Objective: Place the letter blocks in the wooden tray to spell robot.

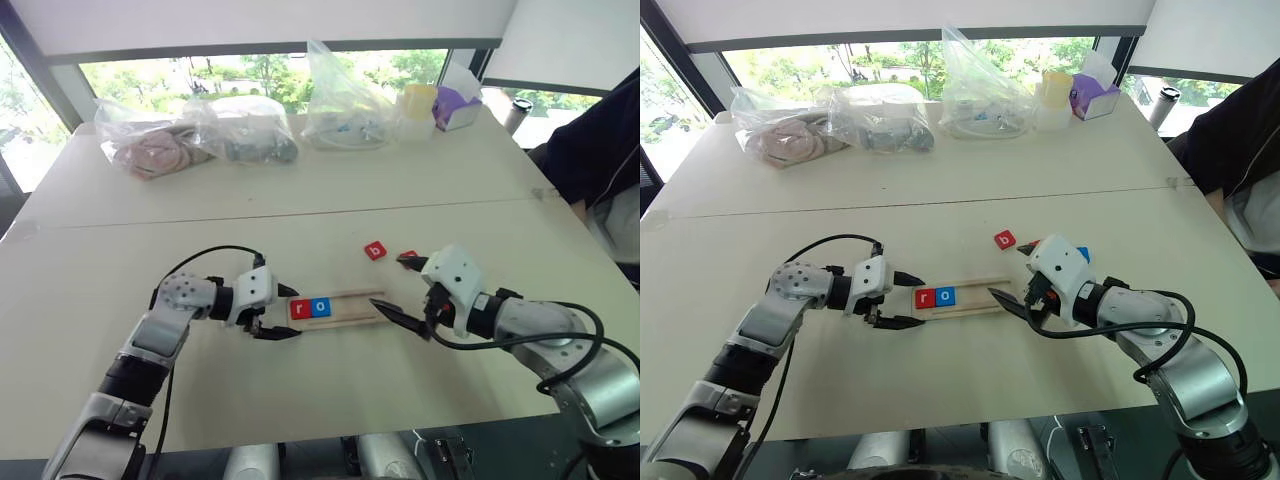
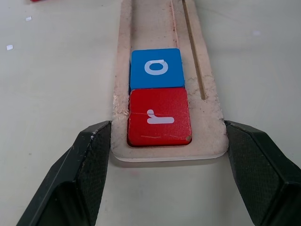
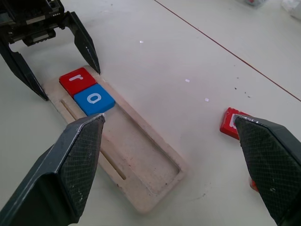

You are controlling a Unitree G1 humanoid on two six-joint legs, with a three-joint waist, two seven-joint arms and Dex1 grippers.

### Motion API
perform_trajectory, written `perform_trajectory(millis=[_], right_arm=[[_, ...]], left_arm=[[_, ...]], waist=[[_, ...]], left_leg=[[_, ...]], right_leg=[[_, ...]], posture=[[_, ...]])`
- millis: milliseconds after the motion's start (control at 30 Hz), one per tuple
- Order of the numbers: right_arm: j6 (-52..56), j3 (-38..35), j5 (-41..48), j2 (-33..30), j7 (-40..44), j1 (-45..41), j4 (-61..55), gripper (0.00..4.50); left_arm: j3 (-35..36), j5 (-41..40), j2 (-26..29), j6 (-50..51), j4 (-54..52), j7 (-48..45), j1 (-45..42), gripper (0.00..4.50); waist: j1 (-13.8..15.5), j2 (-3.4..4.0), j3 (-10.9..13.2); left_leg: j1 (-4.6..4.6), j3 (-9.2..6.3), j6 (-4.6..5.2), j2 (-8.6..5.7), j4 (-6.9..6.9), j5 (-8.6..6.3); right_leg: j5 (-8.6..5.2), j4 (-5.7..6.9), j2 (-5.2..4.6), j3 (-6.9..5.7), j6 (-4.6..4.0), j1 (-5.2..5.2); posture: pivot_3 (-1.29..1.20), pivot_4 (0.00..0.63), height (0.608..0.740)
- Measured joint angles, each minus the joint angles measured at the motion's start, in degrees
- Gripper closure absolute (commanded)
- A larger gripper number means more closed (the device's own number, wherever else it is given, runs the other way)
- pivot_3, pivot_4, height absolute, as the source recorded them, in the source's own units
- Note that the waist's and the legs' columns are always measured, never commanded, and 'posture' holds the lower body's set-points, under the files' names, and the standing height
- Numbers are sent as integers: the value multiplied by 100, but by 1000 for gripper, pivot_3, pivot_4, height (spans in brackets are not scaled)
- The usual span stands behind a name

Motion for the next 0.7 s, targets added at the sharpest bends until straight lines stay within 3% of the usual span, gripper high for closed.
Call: perform_trajectory(millis=[500, 600, 700], right_arm=[[1, 56, -2, 4, 5, -22, 0, 0], [1, 98, -3, 4, 6, -28, 0, 0], [0, 131, -3, 3, 22, -39, 0, 0]], left_arm=[[-228, -2, 30, 62, -291, 152, 95, 1378], [-240, -12, 16, 2, -196, 173, 36, 35], [-244, -13, 21, -12, -114, 201, -32, 35]], waist=[[-1, 0, 0], [0, 0, 0], [-8, 0, 0]], left_leg=[[-1, 2, 0, -1, -14, 0], [-1, 2, 0, -1, -15, 0], [-1, 4, 0, -2, -15, 0]], right_leg=[[0, -24, -1, 1, 0, 2], [1, -28, -3, 1, 0, 5], [1, -31, -3, 2, 0, 5]], posture=[[0, 150, 740], [0, 150, 740], [0, 150, 740]])
